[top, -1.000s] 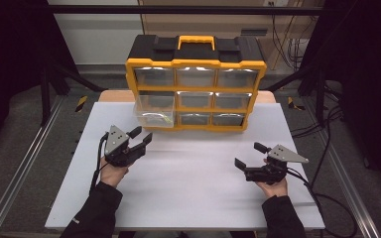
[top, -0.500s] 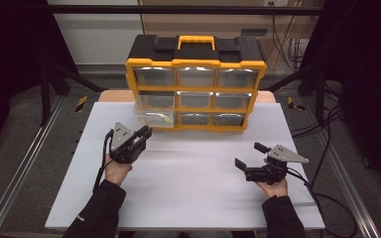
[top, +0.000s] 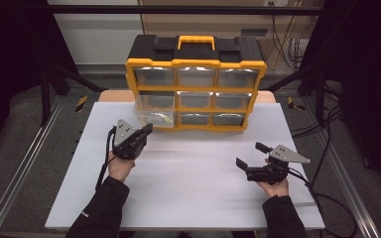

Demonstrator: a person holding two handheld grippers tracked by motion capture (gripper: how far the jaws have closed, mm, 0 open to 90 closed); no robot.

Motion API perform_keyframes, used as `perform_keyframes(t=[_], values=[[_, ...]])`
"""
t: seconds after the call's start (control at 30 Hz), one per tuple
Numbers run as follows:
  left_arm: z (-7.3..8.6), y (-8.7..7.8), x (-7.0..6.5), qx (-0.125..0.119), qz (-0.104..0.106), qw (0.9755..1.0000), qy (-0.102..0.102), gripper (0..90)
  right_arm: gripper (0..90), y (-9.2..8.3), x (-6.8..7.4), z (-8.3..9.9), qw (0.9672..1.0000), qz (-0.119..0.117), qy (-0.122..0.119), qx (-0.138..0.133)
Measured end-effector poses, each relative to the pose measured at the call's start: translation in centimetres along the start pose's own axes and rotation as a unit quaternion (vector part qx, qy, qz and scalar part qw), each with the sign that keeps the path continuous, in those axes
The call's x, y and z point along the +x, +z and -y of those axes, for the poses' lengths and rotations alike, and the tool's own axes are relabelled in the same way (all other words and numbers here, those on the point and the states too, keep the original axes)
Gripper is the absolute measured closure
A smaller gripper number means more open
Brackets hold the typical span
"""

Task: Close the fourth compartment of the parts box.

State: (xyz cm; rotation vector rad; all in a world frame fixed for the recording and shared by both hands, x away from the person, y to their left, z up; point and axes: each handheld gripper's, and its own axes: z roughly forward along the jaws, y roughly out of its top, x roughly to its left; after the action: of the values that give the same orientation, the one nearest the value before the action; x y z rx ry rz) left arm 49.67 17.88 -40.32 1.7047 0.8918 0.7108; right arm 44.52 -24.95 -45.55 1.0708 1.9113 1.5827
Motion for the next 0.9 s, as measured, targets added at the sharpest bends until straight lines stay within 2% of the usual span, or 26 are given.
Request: perform_keyframes(t=[0.27,0.9], values=[[-0.1,0.7,0.3,-0.001,-0.009,1.0,-0.003,89.6,1.8,0.0,0.0,0.1,1.0,0.001,-0.004,0.002],[-0.5,1.7,0.7,0.001,-0.012,0.9999,-0.003,89.5,1.4,-0.1,0.1,0.1,1.0,0.001,-0.009,0.003]])
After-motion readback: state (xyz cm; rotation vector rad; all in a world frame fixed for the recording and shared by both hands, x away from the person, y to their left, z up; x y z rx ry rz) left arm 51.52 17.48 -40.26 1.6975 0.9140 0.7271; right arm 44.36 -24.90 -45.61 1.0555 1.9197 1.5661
